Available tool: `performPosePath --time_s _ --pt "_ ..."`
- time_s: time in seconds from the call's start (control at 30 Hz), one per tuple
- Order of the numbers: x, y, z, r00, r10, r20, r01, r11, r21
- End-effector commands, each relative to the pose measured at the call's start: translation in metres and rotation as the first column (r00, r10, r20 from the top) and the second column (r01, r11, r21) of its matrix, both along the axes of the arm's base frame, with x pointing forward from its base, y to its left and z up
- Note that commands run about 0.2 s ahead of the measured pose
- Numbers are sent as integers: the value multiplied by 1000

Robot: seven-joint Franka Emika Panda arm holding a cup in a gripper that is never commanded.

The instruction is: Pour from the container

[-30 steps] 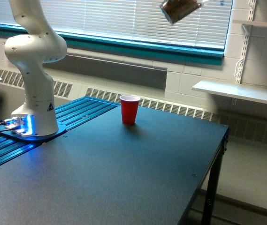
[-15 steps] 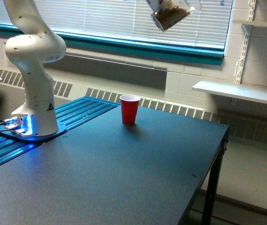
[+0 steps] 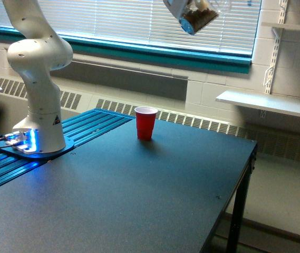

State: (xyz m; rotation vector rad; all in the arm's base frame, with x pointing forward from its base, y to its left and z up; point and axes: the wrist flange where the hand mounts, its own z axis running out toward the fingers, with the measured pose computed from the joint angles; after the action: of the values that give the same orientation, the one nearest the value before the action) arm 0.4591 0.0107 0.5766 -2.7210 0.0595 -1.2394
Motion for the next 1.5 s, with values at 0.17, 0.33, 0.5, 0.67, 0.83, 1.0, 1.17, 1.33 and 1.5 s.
performPosePath --time_s 0.17,0.33,0.5,0.67,0.83,1.0,1.17,1.33,1.5 --pt "-9 19 0 984 180 12 -178 977 -118" --pt "-27 28 -3 985 175 11 -173 980 -94" --pt "-50 36 -16 985 171 -22 -172 980 -98" --pt "-75 48 -29 985 162 -63 -168 980 -104" --pt "-99 57 -34 981 177 -78 -185 976 -114" --pt "-121 67 -35 979 189 -73 -197 972 -128" --pt "-139 72 -37 977 203 -70 -211 968 -134" --pt "-151 75 -43 973 212 -87 -223 964 -144" --pt "-164 77 -48 971 218 -102 -232 961 -150"
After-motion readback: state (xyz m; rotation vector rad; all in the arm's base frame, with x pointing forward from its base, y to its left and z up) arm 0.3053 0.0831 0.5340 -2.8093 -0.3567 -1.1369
